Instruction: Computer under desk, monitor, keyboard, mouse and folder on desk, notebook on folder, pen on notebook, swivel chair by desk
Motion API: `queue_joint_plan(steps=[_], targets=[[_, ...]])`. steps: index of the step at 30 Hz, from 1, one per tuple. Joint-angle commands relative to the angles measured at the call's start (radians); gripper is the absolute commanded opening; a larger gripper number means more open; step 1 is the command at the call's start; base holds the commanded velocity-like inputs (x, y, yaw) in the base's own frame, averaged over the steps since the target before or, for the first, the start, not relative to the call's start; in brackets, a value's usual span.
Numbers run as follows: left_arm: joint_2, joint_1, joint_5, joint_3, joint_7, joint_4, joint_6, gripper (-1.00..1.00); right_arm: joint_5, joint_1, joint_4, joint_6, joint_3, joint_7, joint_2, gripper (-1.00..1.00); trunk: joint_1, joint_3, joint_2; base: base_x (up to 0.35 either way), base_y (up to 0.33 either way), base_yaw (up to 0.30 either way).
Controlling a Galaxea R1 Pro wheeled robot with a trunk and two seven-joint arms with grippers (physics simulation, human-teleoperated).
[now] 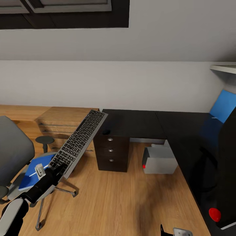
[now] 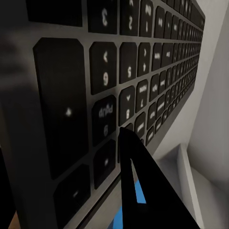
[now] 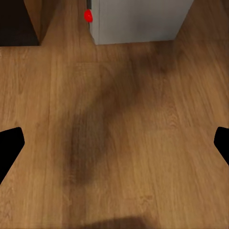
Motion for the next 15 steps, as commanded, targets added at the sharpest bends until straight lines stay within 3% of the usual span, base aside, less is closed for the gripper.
queue_joint_plan(steps=[1,15], targets=[[0.0,-0.001,0.003,0.002,0.0,0.0,0.006,-1.0,0.01,-0.001,0.002,-0.003,-0.005,-0.006,0.0,1.0,0.0,-0.001,-0.001,0.0,0.0,0.0],[-0.005,-0.001,0.006,0.003,0.002,0.0,-0.004,-1.0,0.01,-0.001,0.002,-0.003,-0.005,-0.007,0.0,1.0,0.0,-0.001,-0.001,0.0,0.0,0.0]])
